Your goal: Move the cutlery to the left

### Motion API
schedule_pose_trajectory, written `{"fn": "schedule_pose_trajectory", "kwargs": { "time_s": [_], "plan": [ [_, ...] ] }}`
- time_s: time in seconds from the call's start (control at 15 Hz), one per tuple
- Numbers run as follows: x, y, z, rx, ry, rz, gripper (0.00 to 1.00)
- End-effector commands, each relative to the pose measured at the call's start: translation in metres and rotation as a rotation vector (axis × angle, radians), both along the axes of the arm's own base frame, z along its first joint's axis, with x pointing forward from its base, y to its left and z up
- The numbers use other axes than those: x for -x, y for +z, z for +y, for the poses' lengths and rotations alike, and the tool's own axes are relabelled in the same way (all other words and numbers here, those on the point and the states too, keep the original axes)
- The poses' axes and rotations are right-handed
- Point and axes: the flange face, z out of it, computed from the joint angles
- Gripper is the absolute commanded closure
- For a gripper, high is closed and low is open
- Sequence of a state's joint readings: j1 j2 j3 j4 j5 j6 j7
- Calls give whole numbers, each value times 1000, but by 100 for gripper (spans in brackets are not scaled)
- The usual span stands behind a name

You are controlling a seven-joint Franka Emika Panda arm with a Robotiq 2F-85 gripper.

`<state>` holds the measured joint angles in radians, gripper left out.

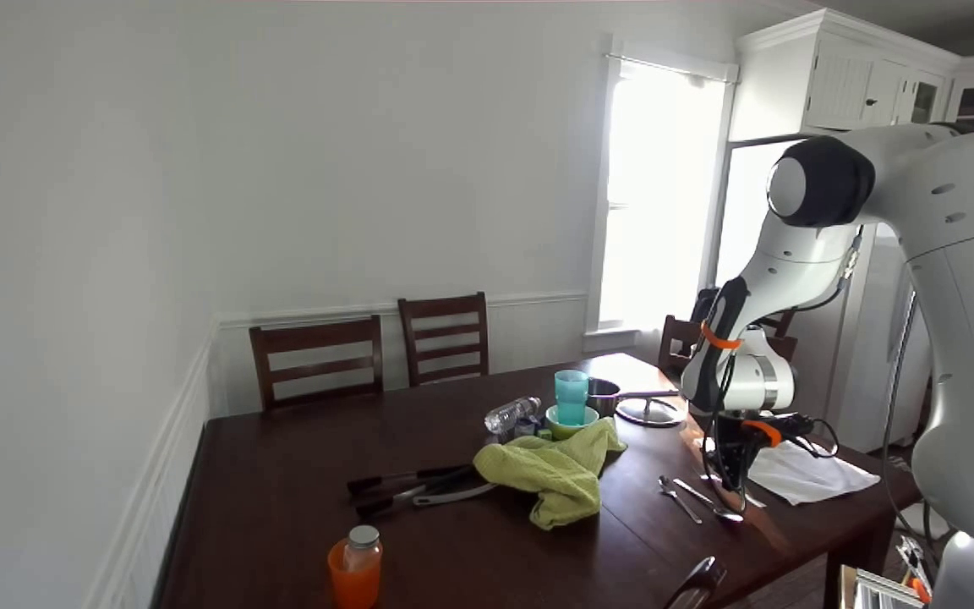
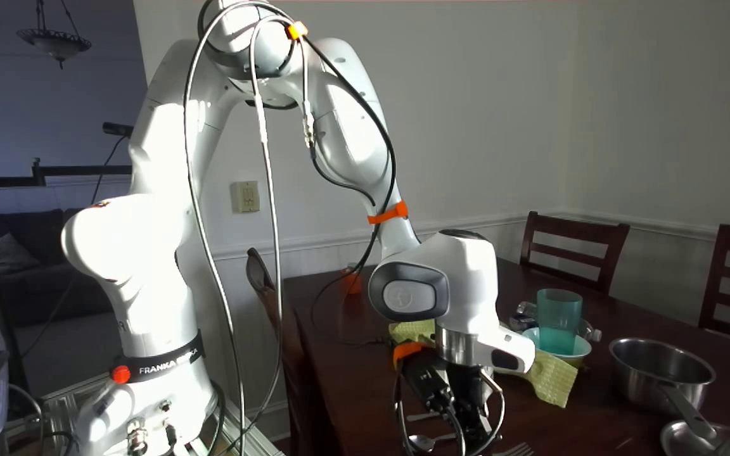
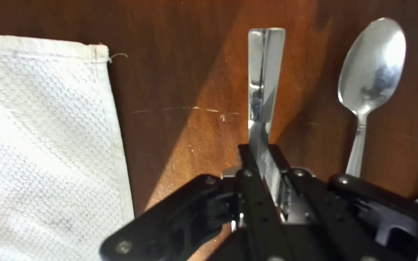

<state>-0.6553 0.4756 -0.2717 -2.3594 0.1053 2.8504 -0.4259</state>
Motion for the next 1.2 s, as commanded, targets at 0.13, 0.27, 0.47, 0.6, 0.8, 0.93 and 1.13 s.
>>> {"fn": "schedule_pose_trajectory", "kwargs": {
  "time_s": [0.13, 0.27, 0.47, 0.6, 0.8, 0.93, 1.13],
  "plan": [
    [7, -12, -4, 23, 0, -27, 97],
    [7, -17, -3, 18, -10, -37, 97],
    [7, -20, -4, 12, -28, -48, 97],
    [7, -13, -6, 19, -44, -55, 60],
    [4, 6, -6, 11, -62, -71, 41],
    [2, 22, -5, 1, -70, -59, 27],
    [-5, 51, -4, -24, -76, -54, 6]
  ]
}}
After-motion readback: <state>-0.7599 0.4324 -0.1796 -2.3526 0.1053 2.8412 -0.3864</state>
